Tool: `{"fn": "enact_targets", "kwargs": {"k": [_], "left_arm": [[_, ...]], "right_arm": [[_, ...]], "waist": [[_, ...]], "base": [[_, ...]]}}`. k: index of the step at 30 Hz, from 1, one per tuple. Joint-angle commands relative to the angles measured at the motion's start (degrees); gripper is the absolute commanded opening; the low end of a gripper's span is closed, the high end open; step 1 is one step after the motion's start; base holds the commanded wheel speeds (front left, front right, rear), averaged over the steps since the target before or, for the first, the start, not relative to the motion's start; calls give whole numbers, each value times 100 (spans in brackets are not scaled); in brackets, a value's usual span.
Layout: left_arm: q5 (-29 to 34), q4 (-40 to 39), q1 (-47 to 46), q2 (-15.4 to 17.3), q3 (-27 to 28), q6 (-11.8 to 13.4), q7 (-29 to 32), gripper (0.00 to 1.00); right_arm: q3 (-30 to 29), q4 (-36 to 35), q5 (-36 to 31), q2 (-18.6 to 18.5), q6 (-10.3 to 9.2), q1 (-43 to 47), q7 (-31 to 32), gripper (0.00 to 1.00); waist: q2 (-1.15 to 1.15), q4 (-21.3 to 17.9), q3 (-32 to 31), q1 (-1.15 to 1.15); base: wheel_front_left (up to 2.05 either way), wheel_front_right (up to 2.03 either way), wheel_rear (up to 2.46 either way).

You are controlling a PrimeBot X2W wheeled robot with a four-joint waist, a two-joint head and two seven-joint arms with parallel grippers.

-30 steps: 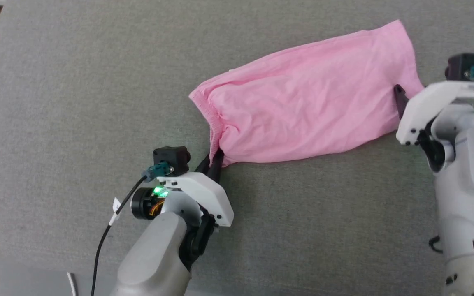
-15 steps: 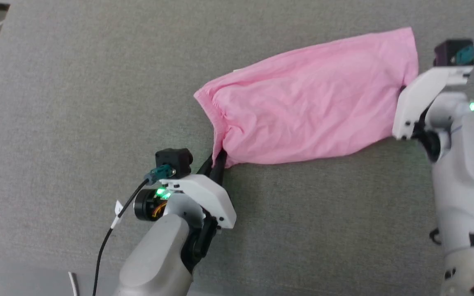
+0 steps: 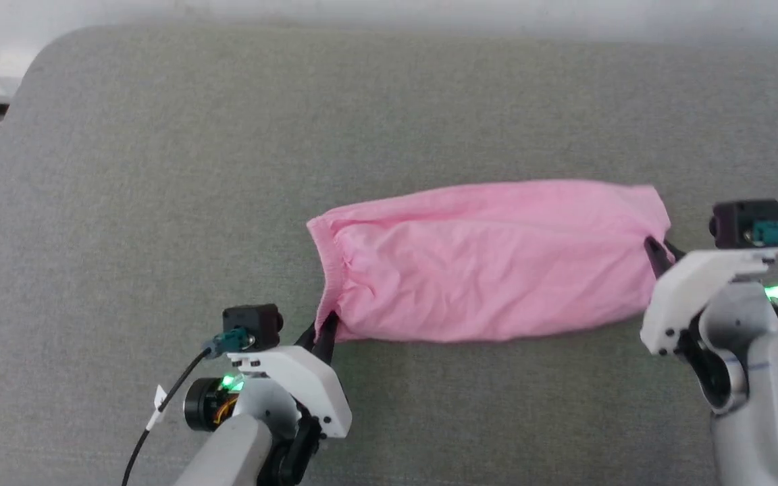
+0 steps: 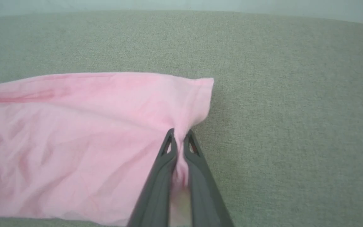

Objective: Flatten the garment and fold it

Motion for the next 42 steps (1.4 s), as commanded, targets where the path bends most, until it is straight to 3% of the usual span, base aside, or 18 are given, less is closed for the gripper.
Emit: {"fn": "enact_targets", "kwargs": {"k": [1,5,9,20,21,22,23,29,33,38,42], "left_arm": [[-27,-125,119,75,4,48,61,0],[-67,-476,325,223,-14,120,285,0],[-97,-647,463,318,-51,182,489,0],[-198,-454,633,287,-222,290,889,0],[-230,-450,650,276,-215,286,898,28],[-259,-458,667,262,-199,279,874,76],[-292,-466,686,247,-194,265,870,100],[-370,-661,815,266,-117,156,603,100],[-180,-914,797,297,148,192,-276,100],[258,-970,545,387,371,41,-1511,100],[756,-848,254,424,607,-88,-1761,100]], "right_arm": [[15,-313,125,-6,-5,238,99,0],[-60,-1243,330,-6,-5,965,549,0],[-133,-1526,299,-6,-5,1378,804,0],[-245,-293,52,-6,-5,1433,552,0],[-235,-231,73,-6,-5,1431,512,18],[-216,-189,101,-6,-5,1439,475,70],[-208,-169,152,-6,-5,1450,424,100],[-402,-391,321,-6,-5,1629,-142,100],[-539,-584,401,-6,-5,1709,-805,100],[-616,-517,466,-6,-5,1619,-1487,100],[-511,-275,523,-6,-5,1431,-1683,100]], "waist": [[0,-162,-196,1],[0,-179,-238,1],[0,-202,-201,1],[0,-198,-149,1],[0,-197,-165,1],[0,-195,-183,1],[0,-189,-201,1],[0,-141,-362,1],[0,-120,-383,1],[0,-65,-345,1],[0,-52,-299,1]], "base": [[0,0,0],[0,0,0],[0,0,0],[0,0,0],[0,0,0],[0,0,0],[0,0,0],[0,0,0],[0,0,0],[0,0,0],[0,0,0]]}}
